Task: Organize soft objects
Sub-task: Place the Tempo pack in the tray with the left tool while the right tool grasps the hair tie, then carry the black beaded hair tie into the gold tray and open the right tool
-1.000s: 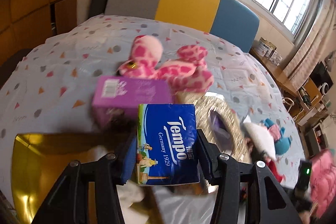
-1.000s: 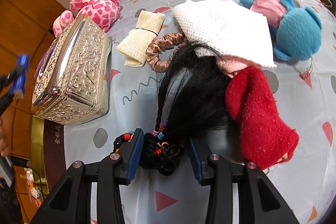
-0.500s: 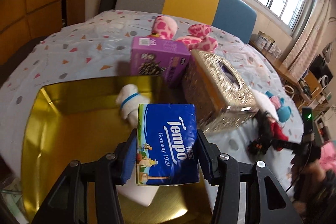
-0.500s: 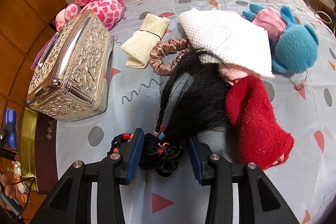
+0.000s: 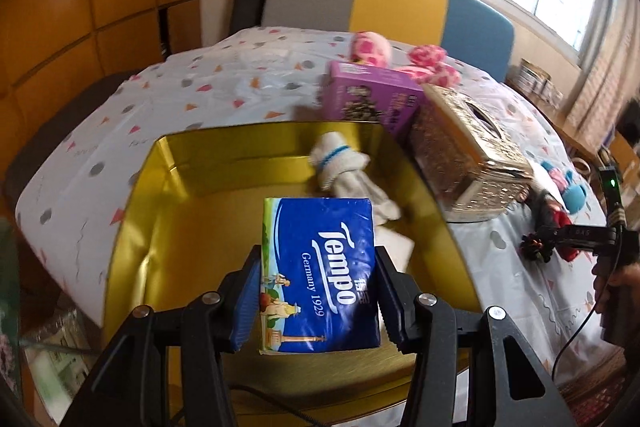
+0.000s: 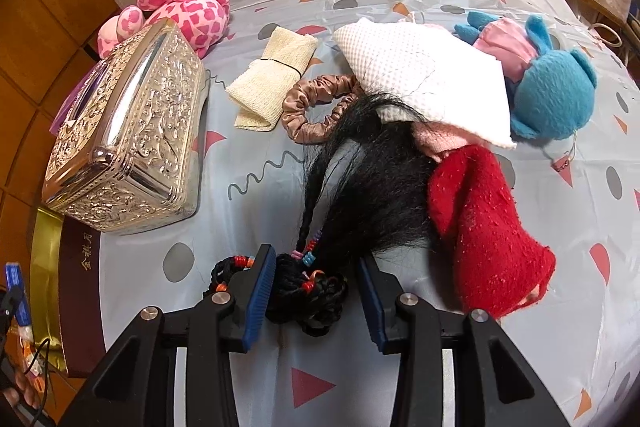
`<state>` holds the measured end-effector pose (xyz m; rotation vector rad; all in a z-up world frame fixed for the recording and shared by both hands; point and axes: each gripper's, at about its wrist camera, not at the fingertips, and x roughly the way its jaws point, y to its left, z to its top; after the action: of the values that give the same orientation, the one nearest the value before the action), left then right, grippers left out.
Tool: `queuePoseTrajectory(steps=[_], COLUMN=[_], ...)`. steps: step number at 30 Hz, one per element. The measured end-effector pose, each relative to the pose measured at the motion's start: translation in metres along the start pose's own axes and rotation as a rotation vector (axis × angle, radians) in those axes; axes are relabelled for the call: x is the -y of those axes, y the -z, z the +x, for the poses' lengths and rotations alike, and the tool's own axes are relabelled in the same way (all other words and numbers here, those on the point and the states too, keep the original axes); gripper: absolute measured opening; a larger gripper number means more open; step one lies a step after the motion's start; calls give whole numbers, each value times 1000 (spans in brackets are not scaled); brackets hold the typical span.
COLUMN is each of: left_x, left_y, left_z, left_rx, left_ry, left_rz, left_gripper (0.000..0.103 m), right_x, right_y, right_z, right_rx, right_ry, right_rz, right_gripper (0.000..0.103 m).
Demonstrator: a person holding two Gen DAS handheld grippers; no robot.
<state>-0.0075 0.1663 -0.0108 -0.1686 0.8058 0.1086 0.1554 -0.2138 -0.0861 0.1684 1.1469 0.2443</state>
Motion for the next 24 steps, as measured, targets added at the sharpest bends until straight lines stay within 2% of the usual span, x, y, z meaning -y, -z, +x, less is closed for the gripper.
queuePoseTrajectory(steps=[8, 11, 17, 21, 24], left_x=[-72, -91, -85, -75, -72], left_y=[-3, -12, -30, -42, -48], left_z=[-20, -13, 25, 55, 73], left_rx=[42, 36, -9, -43, -67], left_ry=[-67, -65, -11, -13, -25], left_rz=[-135, -186, -207, -201, -211], left_gripper=[52, 52, 55, 70, 73], right_x=[-14, -17, -18, -17, -15], right_y=[2, 4, 5, 8, 9], right_z=[2, 7, 10, 8, 8], right_rx=[15, 8, 13, 16, 16], right_ry=[54, 85, 118, 117, 107], right_rz=[-3, -12, -22, -10, 7], right_gripper=[35, 35, 35, 35, 35])
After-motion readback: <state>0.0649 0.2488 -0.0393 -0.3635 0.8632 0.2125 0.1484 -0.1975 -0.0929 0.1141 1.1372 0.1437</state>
